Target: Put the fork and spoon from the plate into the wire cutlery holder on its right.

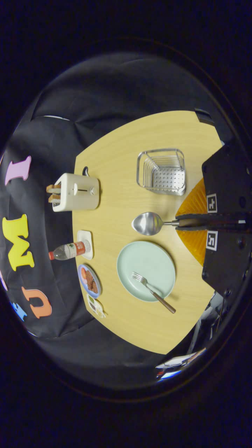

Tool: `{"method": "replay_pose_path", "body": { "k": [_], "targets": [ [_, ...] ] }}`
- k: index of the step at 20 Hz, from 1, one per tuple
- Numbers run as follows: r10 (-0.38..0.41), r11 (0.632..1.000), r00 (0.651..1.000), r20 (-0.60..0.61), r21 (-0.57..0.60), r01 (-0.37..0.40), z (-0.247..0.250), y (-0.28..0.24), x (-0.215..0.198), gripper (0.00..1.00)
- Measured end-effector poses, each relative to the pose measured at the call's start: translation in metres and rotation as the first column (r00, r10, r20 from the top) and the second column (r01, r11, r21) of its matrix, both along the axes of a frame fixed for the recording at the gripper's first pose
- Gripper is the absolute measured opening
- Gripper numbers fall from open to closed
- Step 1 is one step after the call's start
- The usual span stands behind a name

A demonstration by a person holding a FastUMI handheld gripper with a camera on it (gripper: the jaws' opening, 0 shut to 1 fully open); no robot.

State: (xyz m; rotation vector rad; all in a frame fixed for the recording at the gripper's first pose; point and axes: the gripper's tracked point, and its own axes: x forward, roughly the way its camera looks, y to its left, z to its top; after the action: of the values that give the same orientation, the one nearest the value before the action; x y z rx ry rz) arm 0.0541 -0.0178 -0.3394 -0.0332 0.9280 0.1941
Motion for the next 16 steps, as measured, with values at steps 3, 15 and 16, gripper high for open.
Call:
{"method": "replay_pose_path", "body": {
  "k": [3, 15, 16],
  "targets": [
    [-0.052, 0.999, 0.999, 0.018, -0.008, 0.052, 0.011, -0.038, 0.0, 0.04],
    [-0.09, 0.996, 0.995, 0.046, 0.013, 0.09, 0.02, -0.069, 0.012, 0.04],
    [-0.085, 0.996, 0.995, 0.048, 0.019, 0.084, 0.022, -0.066, 0.013, 0.07]
  ]
}}
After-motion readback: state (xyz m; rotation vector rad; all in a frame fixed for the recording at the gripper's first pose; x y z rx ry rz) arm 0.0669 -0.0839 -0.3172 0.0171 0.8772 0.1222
